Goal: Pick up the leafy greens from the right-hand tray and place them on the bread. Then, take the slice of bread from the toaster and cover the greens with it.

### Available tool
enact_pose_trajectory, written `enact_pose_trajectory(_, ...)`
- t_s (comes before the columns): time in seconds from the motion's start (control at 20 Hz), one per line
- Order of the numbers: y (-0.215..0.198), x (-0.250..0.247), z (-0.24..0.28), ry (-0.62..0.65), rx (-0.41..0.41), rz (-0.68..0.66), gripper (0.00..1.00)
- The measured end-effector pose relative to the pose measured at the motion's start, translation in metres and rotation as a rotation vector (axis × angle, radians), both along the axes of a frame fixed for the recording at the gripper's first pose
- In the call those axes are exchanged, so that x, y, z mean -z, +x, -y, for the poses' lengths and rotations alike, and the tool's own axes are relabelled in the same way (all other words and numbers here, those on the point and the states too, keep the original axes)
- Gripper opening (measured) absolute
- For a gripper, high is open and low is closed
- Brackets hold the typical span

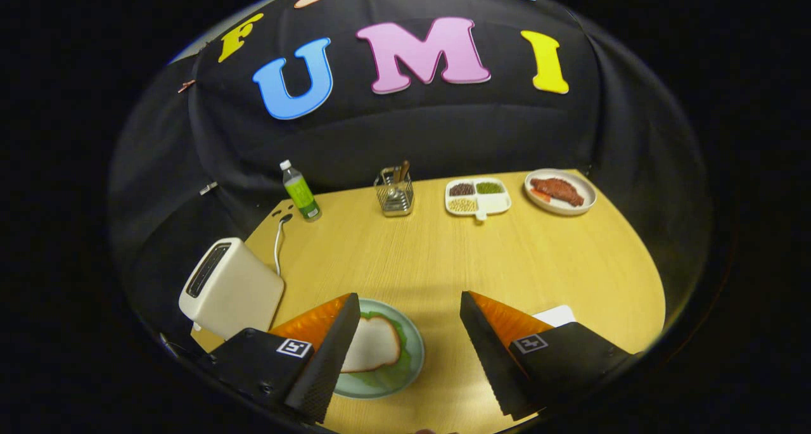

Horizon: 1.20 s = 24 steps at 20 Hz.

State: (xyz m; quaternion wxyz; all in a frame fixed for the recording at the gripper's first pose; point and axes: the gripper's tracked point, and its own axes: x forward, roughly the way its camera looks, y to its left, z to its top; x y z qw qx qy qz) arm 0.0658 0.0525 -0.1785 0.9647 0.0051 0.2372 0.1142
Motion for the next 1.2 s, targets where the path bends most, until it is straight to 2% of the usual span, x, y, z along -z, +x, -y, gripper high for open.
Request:
enact_pose_trajectory(0.15,-0.007,-0.064,0.015,0.012,0.025,0.157,0.98)
enact_pose_trajectory(0.35,-0.023,-0.128,0.041,-0.057,0.063,0.312,0.98)
enact_pose_trajectory(0.45,-0.033,-0.142,0.054,-0.102,0.089,0.307,0.98)
enact_pose_trajectory(0.75,-0.055,-0.183,0.080,-0.062,0.224,0.345,0.98)
enact_pose_trajectory(0.95,-0.053,-0.205,0.096,-0.057,0.317,0.393,0.98)
enact_pose_trajectory(1.1,-0.052,-0.211,0.099,-0.097,0.331,0.418,0.98)
enact_pose_trajectory(1.2,-0.052,-0.216,0.092,-0.112,0.306,0.437,0.98)
